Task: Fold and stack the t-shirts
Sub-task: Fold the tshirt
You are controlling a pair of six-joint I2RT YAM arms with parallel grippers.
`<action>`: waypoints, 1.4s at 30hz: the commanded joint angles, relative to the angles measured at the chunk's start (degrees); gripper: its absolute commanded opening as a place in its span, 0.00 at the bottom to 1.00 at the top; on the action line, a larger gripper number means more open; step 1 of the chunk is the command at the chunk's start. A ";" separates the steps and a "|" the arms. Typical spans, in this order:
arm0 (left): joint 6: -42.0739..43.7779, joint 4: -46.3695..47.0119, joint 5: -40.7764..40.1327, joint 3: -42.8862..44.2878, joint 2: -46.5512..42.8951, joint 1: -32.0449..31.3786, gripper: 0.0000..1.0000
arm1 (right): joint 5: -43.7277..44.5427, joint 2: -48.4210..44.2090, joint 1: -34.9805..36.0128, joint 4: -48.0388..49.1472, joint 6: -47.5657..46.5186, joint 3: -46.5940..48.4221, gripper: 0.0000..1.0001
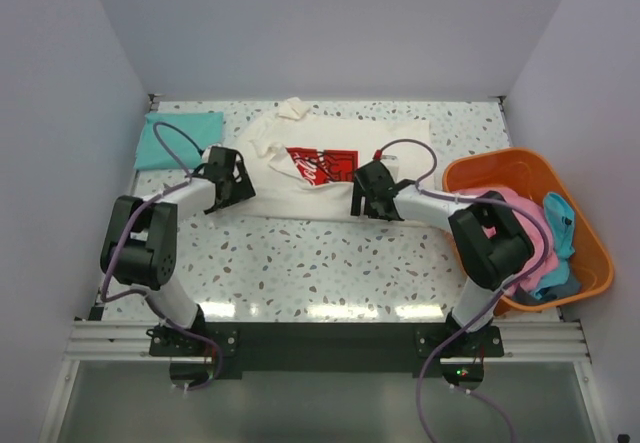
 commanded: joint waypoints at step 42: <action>-15.05 -13.71 3.12 -6.75 -33.76 -10.28 1.00 | 0.41 -35.91 12.97 -11.03 14.06 -20.02 0.99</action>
